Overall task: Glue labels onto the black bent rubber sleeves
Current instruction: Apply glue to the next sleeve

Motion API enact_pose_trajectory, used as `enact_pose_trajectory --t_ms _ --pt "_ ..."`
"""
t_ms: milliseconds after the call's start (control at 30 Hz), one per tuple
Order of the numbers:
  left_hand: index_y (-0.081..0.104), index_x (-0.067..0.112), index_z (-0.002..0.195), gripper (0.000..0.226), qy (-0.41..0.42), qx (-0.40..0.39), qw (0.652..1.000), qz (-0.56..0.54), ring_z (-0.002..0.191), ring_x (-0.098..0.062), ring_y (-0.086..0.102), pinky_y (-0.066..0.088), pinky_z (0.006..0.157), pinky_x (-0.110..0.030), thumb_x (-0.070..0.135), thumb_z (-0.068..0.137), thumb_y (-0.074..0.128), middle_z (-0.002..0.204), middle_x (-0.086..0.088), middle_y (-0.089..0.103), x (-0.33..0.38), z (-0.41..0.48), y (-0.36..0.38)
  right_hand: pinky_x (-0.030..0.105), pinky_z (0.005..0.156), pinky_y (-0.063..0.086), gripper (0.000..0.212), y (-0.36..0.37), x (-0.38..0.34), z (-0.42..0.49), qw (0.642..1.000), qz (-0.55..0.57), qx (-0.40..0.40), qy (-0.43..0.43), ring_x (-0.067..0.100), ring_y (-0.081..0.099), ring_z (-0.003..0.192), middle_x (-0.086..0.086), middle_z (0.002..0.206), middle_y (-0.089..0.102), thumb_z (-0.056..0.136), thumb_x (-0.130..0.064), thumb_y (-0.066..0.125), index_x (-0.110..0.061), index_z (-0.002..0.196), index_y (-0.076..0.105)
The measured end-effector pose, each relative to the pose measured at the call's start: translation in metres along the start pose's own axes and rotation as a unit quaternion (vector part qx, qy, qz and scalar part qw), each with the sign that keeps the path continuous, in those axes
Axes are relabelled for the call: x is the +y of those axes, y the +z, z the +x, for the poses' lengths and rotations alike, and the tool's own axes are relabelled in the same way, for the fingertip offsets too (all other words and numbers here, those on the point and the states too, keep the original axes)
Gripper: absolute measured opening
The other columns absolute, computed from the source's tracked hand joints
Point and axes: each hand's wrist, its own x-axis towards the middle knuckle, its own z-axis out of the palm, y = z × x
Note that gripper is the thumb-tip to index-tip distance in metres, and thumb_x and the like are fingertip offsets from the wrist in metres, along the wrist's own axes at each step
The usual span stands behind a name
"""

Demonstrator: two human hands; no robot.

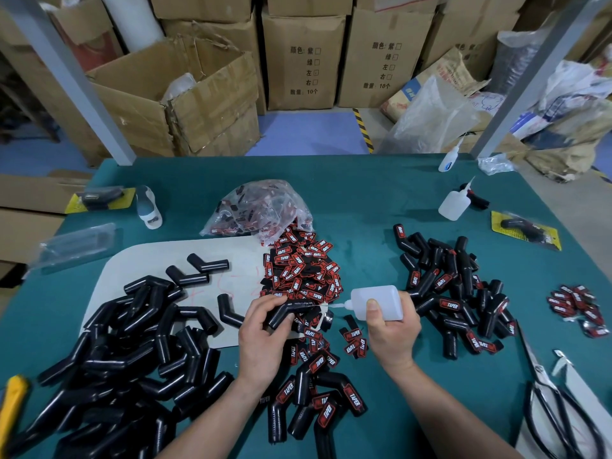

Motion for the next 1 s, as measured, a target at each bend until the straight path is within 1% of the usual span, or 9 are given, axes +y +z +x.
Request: enact_pose_trajectory --t_ms 100,267,333,400,467,633,800,900,1000 --pt "0.074 0.030 0.104 0.044 -0.003 -0.001 1.000 0.004 0.105 0.003 0.065 0.053 0.074 -0.005 -0.010 0.086 0.074 0.116 0.003 0.065 0.0002 -0.0001 0.0000 0.005 0.050 0.036 0.024 -0.0001 0.0003 0.0000 1.000 0.001 0.002 0.000 -0.012 0.053 0.061 -0.015 0.064 0.051 0.078 -0.040 0.062 -0.018 0.080 0.051" --pt "0.074 0.031 0.105 0.043 -0.005 -0.005 1.000 0.015 0.108 0.002 0.064 0.054 0.079 -0.008 -0.008 0.087 0.075 0.112 0.019 0.065 -0.0018 -0.0003 -0.0008 0.005 0.050 0.036 0.026 0.0001 0.0013 -0.0001 1.000 -0.003 -0.005 -0.003 -0.011 0.054 0.061 -0.016 0.066 0.052 0.077 -0.040 0.062 -0.016 0.080 0.051" --pt "0.074 0.030 0.105 0.043 -0.004 -0.003 1.000 0.015 0.107 0.003 0.064 0.053 0.079 -0.007 -0.009 0.086 0.075 0.113 0.012 0.066 -0.0001 -0.0004 -0.0005 0.006 0.050 0.037 0.025 0.0003 0.0018 -0.0002 1.000 -0.001 -0.001 -0.002 -0.011 0.054 0.061 -0.016 0.065 0.052 0.077 -0.040 0.062 -0.017 0.080 0.052" --pt "0.074 0.027 0.103 0.045 0.004 0.001 1.000 0.014 0.105 0.006 0.064 0.049 0.076 -0.002 -0.014 0.085 0.073 0.114 0.001 0.065 0.0028 -0.0005 0.0010 0.006 0.052 0.037 0.024 0.0009 0.0026 -0.0007 1.000 0.000 0.003 0.000 -0.011 0.054 0.062 -0.016 0.065 0.053 0.078 -0.040 0.063 -0.019 0.081 0.052" --pt "0.073 0.027 0.103 0.045 0.008 0.001 1.000 0.020 0.105 0.009 0.063 0.047 0.076 0.001 -0.015 0.085 0.073 0.115 -0.002 0.065 0.0050 -0.0007 0.0019 0.006 0.053 0.038 0.023 0.0011 0.0032 -0.0015 1.000 0.000 0.003 0.001 -0.011 0.054 0.063 -0.015 0.065 0.054 0.078 -0.040 0.063 -0.020 0.082 0.053" --pt "0.073 0.028 0.103 0.045 0.002 -0.004 1.000 0.009 0.104 0.009 0.063 0.048 0.075 0.001 -0.014 0.086 0.073 0.115 -0.002 0.064 0.0053 -0.0010 0.0013 0.007 0.052 0.038 0.023 0.0003 0.0045 -0.0021 1.000 0.001 -0.001 -0.002 -0.009 0.054 0.061 -0.015 0.064 0.054 0.077 -0.039 0.063 -0.019 0.082 0.053" --pt "0.074 0.030 0.104 0.046 0.004 -0.007 1.000 0.013 0.106 0.008 0.063 0.048 0.077 0.000 -0.013 0.086 0.074 0.115 0.002 0.065 0.0023 -0.0011 0.0005 0.016 0.048 0.041 0.025 0.0001 0.0040 -0.0013 1.000 0.000 0.006 -0.005 -0.008 0.055 0.062 -0.015 0.069 0.056 0.079 -0.041 0.063 -0.018 0.083 0.053" --pt "0.074 0.030 0.103 0.046 0.001 -0.005 1.000 0.006 0.106 0.007 0.063 0.048 0.076 0.000 -0.013 0.085 0.074 0.115 0.005 0.065 0.0010 -0.0013 0.0008 0.009 0.050 0.039 0.026 0.0002 0.0037 -0.0015 1.000 0.000 0.004 -0.004 -0.009 0.055 0.063 -0.015 0.068 0.055 0.079 -0.041 0.062 -0.017 0.083 0.053" --pt "0.074 0.031 0.103 0.046 0.001 -0.009 1.000 0.008 0.108 0.005 0.063 0.049 0.077 -0.001 -0.011 0.086 0.074 0.112 0.017 0.065 -0.0007 -0.0007 0.0010 0.008 0.051 0.039 0.024 0.0006 0.0031 -0.0018 1.000 0.002 0.001 0.000 -0.009 0.056 0.063 -0.015 0.067 0.054 0.079 -0.040 0.063 -0.018 0.083 0.053"
